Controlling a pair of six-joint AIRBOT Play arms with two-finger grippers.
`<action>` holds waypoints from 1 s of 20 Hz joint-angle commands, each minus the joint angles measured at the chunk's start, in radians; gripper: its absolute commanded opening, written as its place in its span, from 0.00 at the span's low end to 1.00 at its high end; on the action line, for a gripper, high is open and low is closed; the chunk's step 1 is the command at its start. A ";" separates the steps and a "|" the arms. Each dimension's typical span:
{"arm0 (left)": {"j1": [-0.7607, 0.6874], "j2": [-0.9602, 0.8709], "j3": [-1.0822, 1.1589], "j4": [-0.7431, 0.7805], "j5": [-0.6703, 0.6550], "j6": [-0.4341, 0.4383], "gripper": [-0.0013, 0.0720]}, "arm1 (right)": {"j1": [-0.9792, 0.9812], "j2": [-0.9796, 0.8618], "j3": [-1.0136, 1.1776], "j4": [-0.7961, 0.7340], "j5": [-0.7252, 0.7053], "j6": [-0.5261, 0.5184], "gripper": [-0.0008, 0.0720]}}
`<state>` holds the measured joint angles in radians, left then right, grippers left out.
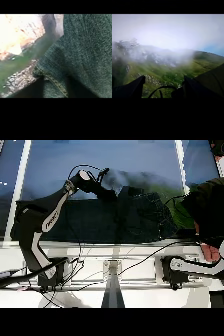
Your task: Fold the clothes and pants, and hang the long-sleeved shirts on hangers.
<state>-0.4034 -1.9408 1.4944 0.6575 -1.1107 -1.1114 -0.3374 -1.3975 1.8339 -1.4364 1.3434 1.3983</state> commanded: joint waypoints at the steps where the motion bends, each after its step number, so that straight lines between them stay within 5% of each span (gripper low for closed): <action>1: -0.013 -0.007 0.000 -0.004 0.001 0.025 0.05 | 0.000 0.000 0.000 0.000 0.000 0.000 0.77; 13: 0.069 0.102 0.296 0.010 0.040 0.064 0.05 | 0.000 0.000 0.000 -0.001 -0.003 -0.001 0.77; 20: 0.134 0.360 0.343 0.331 0.301 0.064 0.06 | 0.000 0.000 0.000 -0.001 -0.013 -0.001 0.77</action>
<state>-0.2924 -1.6749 1.8221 0.8257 -0.9348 -1.0477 -0.3374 -1.3972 1.8339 -1.4376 1.3338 1.3972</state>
